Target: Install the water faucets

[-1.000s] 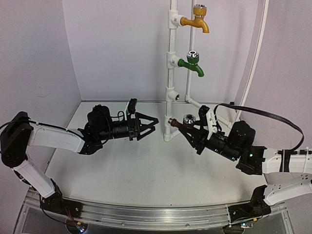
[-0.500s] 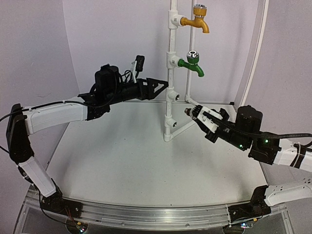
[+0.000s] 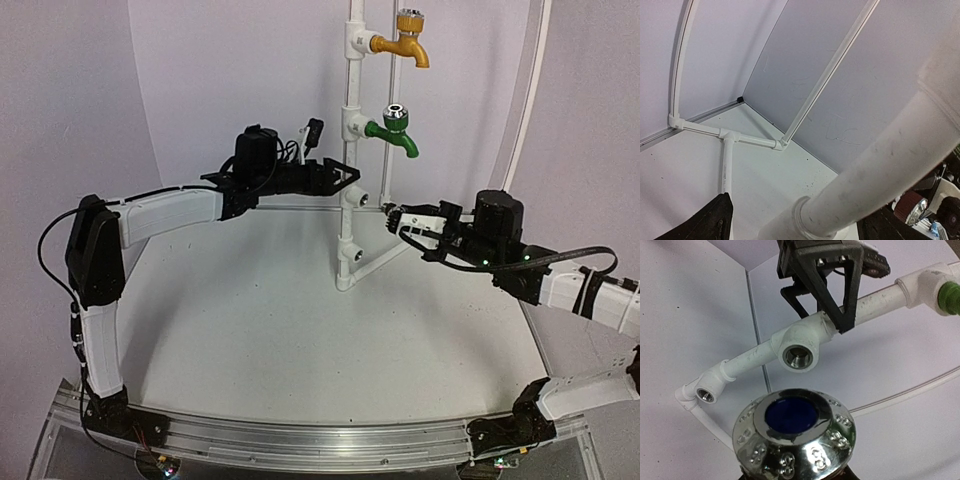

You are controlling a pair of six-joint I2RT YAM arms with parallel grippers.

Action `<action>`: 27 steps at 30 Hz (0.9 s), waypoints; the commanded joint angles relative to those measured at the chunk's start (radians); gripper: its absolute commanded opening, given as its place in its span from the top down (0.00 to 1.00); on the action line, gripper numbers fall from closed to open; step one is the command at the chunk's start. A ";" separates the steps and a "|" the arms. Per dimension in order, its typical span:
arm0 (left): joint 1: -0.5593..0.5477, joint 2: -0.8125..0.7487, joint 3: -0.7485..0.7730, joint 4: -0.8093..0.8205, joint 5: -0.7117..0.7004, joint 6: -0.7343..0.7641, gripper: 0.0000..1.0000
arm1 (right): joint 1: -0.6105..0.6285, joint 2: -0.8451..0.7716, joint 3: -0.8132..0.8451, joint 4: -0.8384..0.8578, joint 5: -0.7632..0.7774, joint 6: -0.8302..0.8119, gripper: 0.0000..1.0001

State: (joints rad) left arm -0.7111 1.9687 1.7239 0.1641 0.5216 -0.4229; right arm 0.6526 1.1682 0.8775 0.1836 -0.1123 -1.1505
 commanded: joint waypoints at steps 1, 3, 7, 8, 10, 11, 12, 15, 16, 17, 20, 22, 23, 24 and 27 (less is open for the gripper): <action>0.013 0.034 0.108 0.014 0.064 -0.016 0.14 | -0.030 0.024 -0.018 0.249 -0.092 -0.079 1.00; 0.016 0.044 0.120 0.014 0.072 -0.026 0.16 | -0.045 0.027 -0.034 0.306 -0.118 -0.079 1.00; 0.018 0.054 0.126 0.013 0.076 -0.034 0.17 | -0.047 0.038 -0.053 0.349 -0.140 -0.158 1.00; 0.018 0.061 0.132 0.012 0.080 -0.037 0.17 | -0.047 0.041 -0.060 0.356 -0.141 -0.189 1.00; 0.018 0.068 0.137 0.013 0.074 -0.051 0.20 | -0.045 0.050 -0.076 0.402 -0.138 -0.246 1.00; 0.018 0.073 0.140 0.013 0.067 -0.055 0.22 | -0.042 0.055 -0.088 0.431 -0.132 -0.283 1.00; 0.018 0.078 0.144 0.012 0.064 -0.058 0.24 | -0.039 0.060 -0.098 0.463 -0.126 -0.313 1.00; 0.018 0.094 0.156 0.007 0.066 -0.050 0.26 | -0.038 0.070 -0.103 0.487 -0.115 -0.380 1.00; 0.018 0.096 0.160 0.004 0.070 -0.045 0.27 | -0.038 0.075 -0.102 0.494 -0.108 -0.396 1.00; 0.018 0.097 0.165 -0.001 0.074 -0.040 0.28 | -0.038 0.077 -0.098 0.492 -0.104 -0.410 1.00; 0.018 0.105 0.186 -0.019 0.078 -0.026 0.31 | -0.032 0.085 -0.079 0.476 -0.112 -0.436 1.00; 0.019 0.112 0.203 -0.034 0.078 -0.023 0.38 | -0.023 0.097 -0.065 0.465 -0.116 -0.457 1.00; 0.019 0.116 0.208 -0.039 0.078 -0.024 0.43 | -0.021 0.099 -0.053 0.449 -0.123 -0.460 1.00; 0.019 0.119 0.212 -0.044 0.078 -0.025 0.45 | -0.020 0.101 -0.040 0.422 -0.134 -0.459 1.00; 0.019 0.126 0.216 -0.050 0.079 -0.023 0.57 | -0.013 0.124 -0.015 0.401 -0.141 -0.475 1.00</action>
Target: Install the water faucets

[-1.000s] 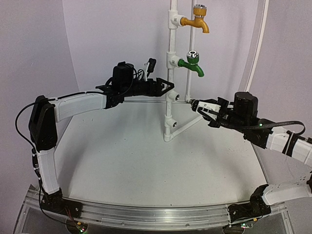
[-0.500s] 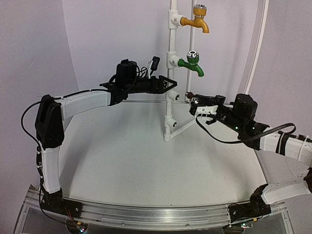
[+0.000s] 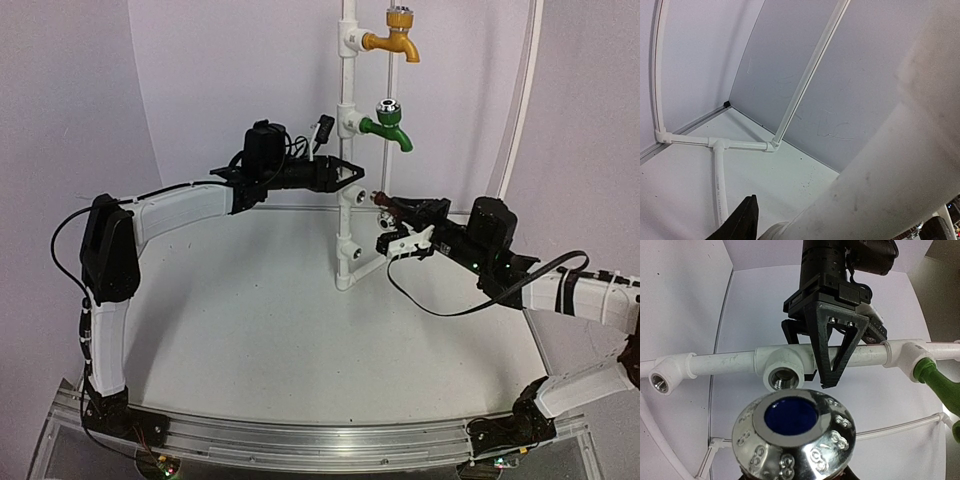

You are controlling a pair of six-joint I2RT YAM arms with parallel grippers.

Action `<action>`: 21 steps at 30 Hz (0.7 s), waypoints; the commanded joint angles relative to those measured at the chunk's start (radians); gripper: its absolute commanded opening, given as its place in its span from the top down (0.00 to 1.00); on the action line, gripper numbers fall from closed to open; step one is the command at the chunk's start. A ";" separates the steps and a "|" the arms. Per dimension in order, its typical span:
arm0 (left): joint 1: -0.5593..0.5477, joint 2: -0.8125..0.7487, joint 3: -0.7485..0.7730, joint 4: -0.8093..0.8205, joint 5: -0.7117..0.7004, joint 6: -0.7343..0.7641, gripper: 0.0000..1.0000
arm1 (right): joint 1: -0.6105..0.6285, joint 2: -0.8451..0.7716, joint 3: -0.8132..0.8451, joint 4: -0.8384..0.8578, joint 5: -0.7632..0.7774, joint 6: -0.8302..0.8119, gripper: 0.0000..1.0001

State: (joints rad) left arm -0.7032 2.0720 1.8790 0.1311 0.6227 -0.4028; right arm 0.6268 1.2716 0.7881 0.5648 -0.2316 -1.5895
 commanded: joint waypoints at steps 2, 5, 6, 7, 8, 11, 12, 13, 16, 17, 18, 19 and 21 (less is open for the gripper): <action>0.011 0.025 0.061 -0.021 -0.022 -0.038 0.65 | 0.014 0.034 0.084 0.020 -0.032 -0.035 1.00; 0.011 0.020 0.047 -0.027 -0.023 -0.017 0.71 | 0.014 0.051 0.090 0.038 -0.034 -0.033 1.00; 0.011 0.019 0.044 -0.029 -0.024 -0.010 0.75 | 0.014 0.054 0.090 0.045 -0.033 -0.033 1.00; 0.011 0.019 0.042 -0.032 -0.025 -0.004 0.79 | 0.014 0.058 0.089 0.054 -0.033 -0.031 1.00; 0.011 0.018 0.039 -0.033 -0.026 -0.003 0.82 | 0.014 0.062 0.089 0.060 -0.034 -0.030 1.00; 0.011 0.017 0.037 -0.036 -0.029 -0.003 0.90 | 0.015 0.071 0.089 0.066 -0.034 -0.027 1.00; 0.011 0.016 0.037 -0.036 -0.030 -0.004 0.92 | 0.015 0.075 0.089 0.072 -0.033 -0.027 1.00; 0.011 0.015 0.037 -0.036 -0.031 -0.005 0.94 | 0.014 0.079 0.089 0.076 -0.030 -0.027 1.00; 0.010 0.013 0.033 -0.037 -0.030 -0.008 0.97 | 0.014 0.089 0.083 0.113 -0.024 -0.019 1.00; 0.010 0.013 0.031 -0.037 -0.029 -0.008 0.97 | 0.014 0.091 0.082 0.117 -0.026 -0.015 1.00; 0.010 0.013 0.029 -0.037 -0.029 -0.010 0.98 | 0.014 0.094 0.082 0.124 -0.026 -0.013 1.00; 0.010 0.013 0.028 -0.037 -0.027 -0.010 0.98 | 0.014 0.096 0.083 0.127 -0.027 -0.010 1.00; 0.010 0.012 0.028 -0.038 -0.027 -0.011 0.98 | 0.014 0.101 0.084 0.133 -0.032 -0.003 1.00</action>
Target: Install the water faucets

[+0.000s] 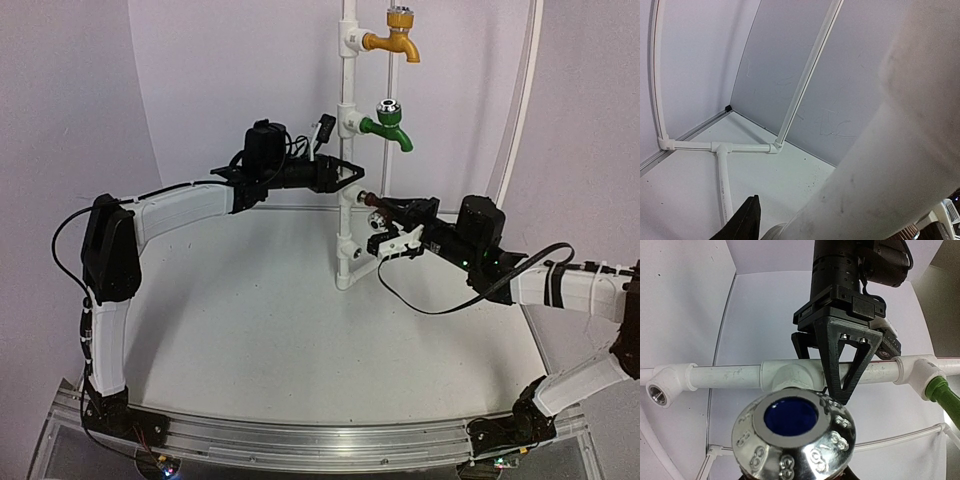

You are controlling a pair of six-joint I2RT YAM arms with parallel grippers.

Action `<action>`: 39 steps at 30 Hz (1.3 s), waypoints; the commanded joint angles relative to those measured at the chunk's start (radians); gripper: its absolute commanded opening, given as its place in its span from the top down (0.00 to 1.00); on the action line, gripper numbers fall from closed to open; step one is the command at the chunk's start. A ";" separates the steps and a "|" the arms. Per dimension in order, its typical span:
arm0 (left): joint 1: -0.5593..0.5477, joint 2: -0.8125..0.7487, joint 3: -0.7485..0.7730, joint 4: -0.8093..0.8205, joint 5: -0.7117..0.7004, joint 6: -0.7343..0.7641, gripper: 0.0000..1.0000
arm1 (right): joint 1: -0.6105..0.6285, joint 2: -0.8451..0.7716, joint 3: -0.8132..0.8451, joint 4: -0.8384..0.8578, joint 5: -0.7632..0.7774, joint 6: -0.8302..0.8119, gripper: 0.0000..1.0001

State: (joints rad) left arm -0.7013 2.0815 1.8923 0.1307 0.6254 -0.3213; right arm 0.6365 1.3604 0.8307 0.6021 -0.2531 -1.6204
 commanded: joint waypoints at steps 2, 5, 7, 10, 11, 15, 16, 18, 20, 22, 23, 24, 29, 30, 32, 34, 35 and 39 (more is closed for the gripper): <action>0.008 0.001 0.015 -0.039 -0.029 -0.093 0.99 | 0.005 0.020 0.044 0.099 -0.016 0.032 1.00; 0.008 0.000 0.014 -0.038 -0.028 -0.097 1.00 | 0.005 0.030 0.048 0.102 -0.016 0.041 1.00; 0.006 -0.002 0.012 -0.038 -0.029 -0.100 1.00 | 0.005 0.036 0.049 0.105 -0.017 0.042 1.00; 0.003 0.001 0.014 -0.039 -0.023 -0.109 1.00 | 0.005 0.045 0.045 0.125 -0.012 0.048 1.00; 0.001 0.001 0.014 -0.040 -0.022 -0.110 1.00 | 0.005 0.048 0.044 0.134 -0.010 0.051 1.00; -0.003 -0.004 0.010 -0.040 -0.022 -0.113 1.00 | 0.005 0.059 0.043 0.160 0.001 0.067 1.00; -0.003 -0.006 0.007 -0.040 -0.023 -0.113 1.00 | 0.005 0.064 0.041 0.170 0.004 0.073 1.00; -0.003 -0.010 0.000 -0.040 -0.026 -0.113 1.00 | 0.004 0.072 0.044 0.184 0.011 0.093 1.00; -0.004 -0.012 -0.004 -0.040 -0.027 -0.118 1.00 | 0.004 0.074 0.045 0.192 0.010 0.119 1.00; -0.005 -0.012 -0.008 -0.040 -0.029 -0.122 1.00 | 0.005 0.075 0.045 0.201 0.012 0.161 1.00; -0.007 -0.014 -0.010 -0.040 -0.030 -0.122 1.00 | 0.005 0.073 0.042 0.206 0.014 0.186 1.00; -0.010 -0.016 -0.013 -0.040 -0.033 -0.122 1.00 | 0.005 0.072 0.039 0.213 0.015 0.210 1.00; -0.020 -0.015 -0.016 -0.040 -0.035 -0.120 1.00 | 0.005 0.077 0.032 0.248 0.048 0.339 1.00; -0.021 -0.015 -0.017 -0.040 -0.035 -0.120 1.00 | 0.005 0.078 0.034 0.252 0.058 0.365 1.00; -0.023 -0.017 -0.020 -0.040 -0.035 -0.120 1.00 | 0.004 0.080 0.036 0.253 0.067 0.416 1.00; -0.024 -0.018 -0.024 -0.040 -0.036 -0.119 1.00 | 0.005 0.082 0.038 0.253 0.066 0.466 1.00; -0.025 -0.017 -0.025 -0.040 -0.038 -0.119 1.00 | 0.004 0.082 0.040 0.253 0.068 0.494 1.00; -0.029 -0.017 -0.025 -0.040 -0.037 -0.119 1.00 | 0.003 0.096 0.041 0.276 0.083 0.583 1.00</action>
State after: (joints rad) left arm -0.7068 2.0808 1.8835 0.1476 0.5989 -0.3038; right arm 0.6434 1.4393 0.8314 0.7458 -0.2343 -1.1892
